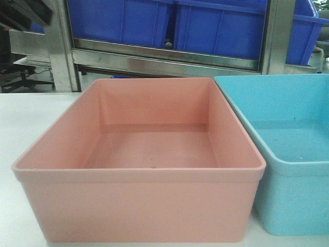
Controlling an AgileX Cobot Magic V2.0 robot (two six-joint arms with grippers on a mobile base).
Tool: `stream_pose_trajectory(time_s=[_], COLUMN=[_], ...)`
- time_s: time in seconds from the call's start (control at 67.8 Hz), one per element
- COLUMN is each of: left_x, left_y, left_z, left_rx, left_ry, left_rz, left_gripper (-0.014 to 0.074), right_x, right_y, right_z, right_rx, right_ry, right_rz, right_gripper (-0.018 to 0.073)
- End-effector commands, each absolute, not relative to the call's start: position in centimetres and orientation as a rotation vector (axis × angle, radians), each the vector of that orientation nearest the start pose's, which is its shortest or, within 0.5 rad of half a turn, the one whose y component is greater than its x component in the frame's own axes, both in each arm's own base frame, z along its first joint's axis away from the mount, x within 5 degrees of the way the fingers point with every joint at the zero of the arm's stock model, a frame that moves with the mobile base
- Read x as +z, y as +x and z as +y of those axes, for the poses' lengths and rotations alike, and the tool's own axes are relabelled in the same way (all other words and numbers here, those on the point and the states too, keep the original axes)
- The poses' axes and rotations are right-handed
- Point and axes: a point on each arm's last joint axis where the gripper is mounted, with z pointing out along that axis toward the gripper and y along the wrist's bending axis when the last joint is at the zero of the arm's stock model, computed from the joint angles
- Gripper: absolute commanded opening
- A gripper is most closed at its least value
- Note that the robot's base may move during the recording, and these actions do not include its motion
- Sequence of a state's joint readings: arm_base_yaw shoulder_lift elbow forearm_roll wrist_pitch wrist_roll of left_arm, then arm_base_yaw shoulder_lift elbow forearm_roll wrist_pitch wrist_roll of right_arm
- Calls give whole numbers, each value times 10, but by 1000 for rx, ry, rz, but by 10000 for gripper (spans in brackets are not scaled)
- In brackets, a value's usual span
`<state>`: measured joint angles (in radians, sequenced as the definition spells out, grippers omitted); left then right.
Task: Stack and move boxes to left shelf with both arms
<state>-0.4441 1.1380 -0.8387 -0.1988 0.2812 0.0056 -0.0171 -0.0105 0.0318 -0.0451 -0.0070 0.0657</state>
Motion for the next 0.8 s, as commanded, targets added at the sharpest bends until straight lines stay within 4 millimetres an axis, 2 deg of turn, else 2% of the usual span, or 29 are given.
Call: stream_pose_trajectory(time_s=[0.0,0.236,0.369,0.605,0.782], left_x=[346,338,325,316,322], left_y=[206,170,148,122,103], left_z=[-97,-55,-42,-34,-30], left_rx=[-440,-360,-307,-298,-305], left_ry=[251,103,102,123,132], left_rz=[1795,1532,1488,1513,1482], left_gripper=[-1,-12,-12,-12,-12], right_x=[213,213,213,213,214], right_y=[55,55,55,55,55], right_z=[-1,-1,-1,-1,-1], right_rx=[-9,-9,-9,-9,-8], right_ry=[14,14,14,14,14], right_rz=[1401,1401,1401,1401,1392], right_gripper=[56,56,56,56,56])
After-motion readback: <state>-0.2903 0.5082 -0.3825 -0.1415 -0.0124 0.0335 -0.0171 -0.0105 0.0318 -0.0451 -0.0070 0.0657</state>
